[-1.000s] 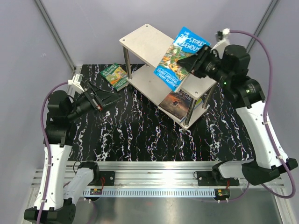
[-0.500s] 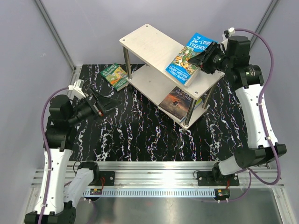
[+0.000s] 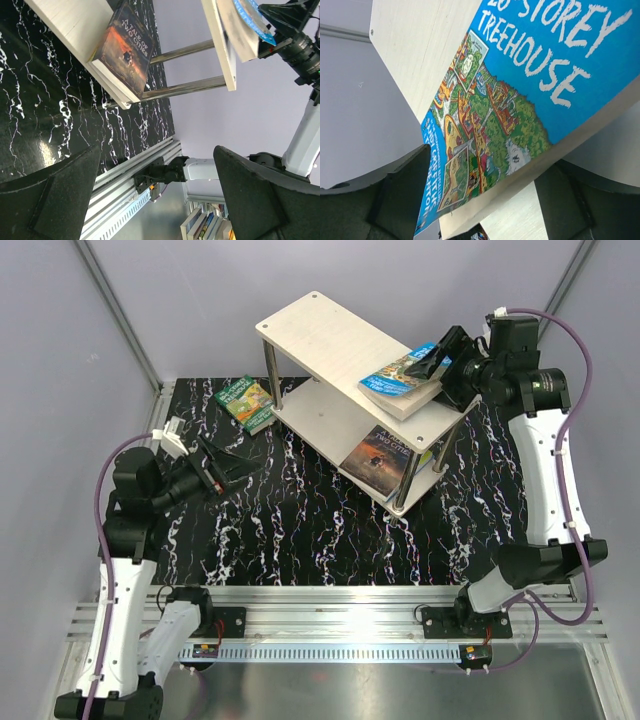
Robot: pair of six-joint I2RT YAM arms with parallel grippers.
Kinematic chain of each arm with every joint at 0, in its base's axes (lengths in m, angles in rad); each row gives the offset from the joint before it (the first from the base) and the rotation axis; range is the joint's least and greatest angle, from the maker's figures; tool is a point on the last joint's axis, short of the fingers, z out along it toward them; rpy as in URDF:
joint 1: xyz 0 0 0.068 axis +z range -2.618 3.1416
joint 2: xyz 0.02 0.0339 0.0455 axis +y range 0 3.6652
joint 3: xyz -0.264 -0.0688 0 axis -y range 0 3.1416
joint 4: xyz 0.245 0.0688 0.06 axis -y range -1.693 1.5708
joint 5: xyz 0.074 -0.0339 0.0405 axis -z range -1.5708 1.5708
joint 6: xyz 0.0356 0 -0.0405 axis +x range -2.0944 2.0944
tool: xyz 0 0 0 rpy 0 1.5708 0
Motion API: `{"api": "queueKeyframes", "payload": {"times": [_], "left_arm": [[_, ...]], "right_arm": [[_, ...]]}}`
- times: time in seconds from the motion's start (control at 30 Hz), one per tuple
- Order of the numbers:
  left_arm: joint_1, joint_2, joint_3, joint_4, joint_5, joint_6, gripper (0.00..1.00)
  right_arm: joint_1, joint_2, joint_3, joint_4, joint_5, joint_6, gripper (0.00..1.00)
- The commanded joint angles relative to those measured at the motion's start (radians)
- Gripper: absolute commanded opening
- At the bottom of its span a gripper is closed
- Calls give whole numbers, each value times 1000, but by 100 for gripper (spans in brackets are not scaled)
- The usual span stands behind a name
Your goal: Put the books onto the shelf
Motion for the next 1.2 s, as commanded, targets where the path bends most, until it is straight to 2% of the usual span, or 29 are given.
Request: {"api": "queueKeyframes", "payload": {"times": [0.0,0.2,0.47,0.57,0.73,0.83,0.97,1.07,1.1,1.17], "left_arm": [[2,-2,-8,57,0,10,99],[2,12,-22,84,3,-5,99],[2,32,-16,43,-43,8,99],[2,47,4,-12,-112,22,99],[2,108,65,-165,-323,38,99],[2,185,82,-207,-443,39,99],[2,326,82,-95,-506,64,99],[3,495,139,-35,-591,73,99],[6,600,195,-26,-609,68,99],[19,697,260,49,-626,44,99]], "right_arm": [[-1,-24,23,-85,9,-24,87],[-6,-29,54,-194,29,-57,88],[-15,-75,59,-369,171,-136,93],[-16,-138,-7,-383,219,-147,94],[-16,-238,-61,-357,241,-155,91],[-16,-323,-93,-317,201,-159,88],[-16,-452,-193,-237,141,-187,86],[-15,-515,-259,-225,114,-211,86],[-15,-528,-273,-225,110,-215,86],[-15,-566,-311,-219,104,-219,87]]}}
